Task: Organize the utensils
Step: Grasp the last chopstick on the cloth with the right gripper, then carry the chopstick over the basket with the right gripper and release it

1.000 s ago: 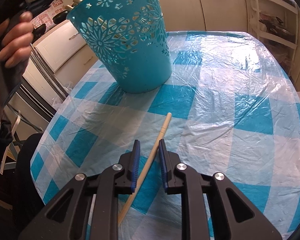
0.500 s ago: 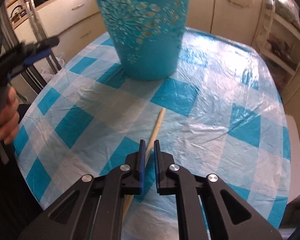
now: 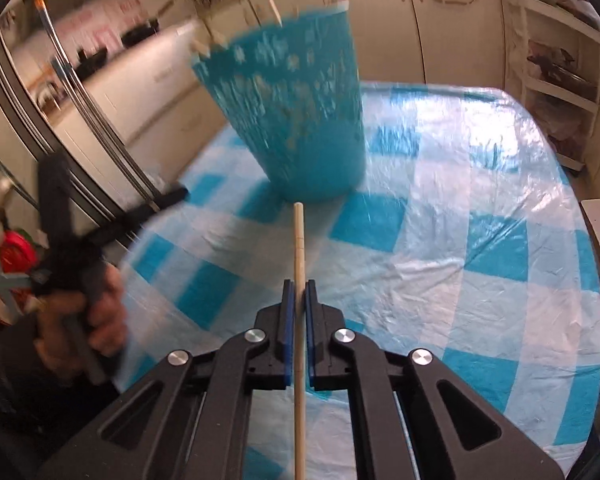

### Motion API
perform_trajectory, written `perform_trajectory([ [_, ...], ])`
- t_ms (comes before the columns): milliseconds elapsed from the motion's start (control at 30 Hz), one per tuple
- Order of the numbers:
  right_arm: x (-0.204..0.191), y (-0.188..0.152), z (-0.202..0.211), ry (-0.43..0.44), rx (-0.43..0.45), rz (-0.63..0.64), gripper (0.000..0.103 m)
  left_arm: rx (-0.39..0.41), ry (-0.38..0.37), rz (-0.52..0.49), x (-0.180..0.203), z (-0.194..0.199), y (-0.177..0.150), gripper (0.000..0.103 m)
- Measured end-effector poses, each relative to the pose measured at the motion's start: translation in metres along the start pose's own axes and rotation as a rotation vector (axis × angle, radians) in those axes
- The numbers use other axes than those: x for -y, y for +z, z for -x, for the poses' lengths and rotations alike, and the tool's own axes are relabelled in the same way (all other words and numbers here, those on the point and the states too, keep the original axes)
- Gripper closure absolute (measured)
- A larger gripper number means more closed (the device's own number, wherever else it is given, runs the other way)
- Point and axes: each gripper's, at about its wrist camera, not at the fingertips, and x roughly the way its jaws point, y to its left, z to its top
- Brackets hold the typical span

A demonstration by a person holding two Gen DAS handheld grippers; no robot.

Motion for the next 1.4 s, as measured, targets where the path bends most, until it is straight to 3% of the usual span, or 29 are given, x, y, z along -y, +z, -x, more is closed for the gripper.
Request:
perform_trajectory([
  [333, -0.028, 0.078, 0.073, 0.156, 0.329, 0.006, 0.097, -0.018, -0.005, 0.006, 0.0, -0.004, -0.002, 0.024],
  [500, -0.05, 0.144, 0.083, 0.099, 0.517, 0.051, 0.097, -0.016, -0.002, 0.002, 0.001, -0.003, -0.002, 0.023],
  [667, -0.059, 0.186, 0.043, 0.0, 0.621, 0.036, 0.097, -0.017, 0.001, -0.003, 0.002, -0.003, -0.002, 0.022],
  [800, -0.061, 0.187, 0.001, -0.1, 0.626, 0.042, 0.097, -0.021, -0.003, -0.004, 0.002, -0.004, -0.001, 0.02],
  [933, -0.054, 0.176, -0.02, -0.136, 0.599, 0.028, 0.097, -0.023, -0.005, -0.004, 0.002, -0.005, -0.001, 0.02],
  [1400, -0.043, 0.137, -0.013, -0.14, 0.524, 0.035, 0.092, -0.021, 0.024, -0.027, 0.007, -0.004, -0.002, 0.016],
])
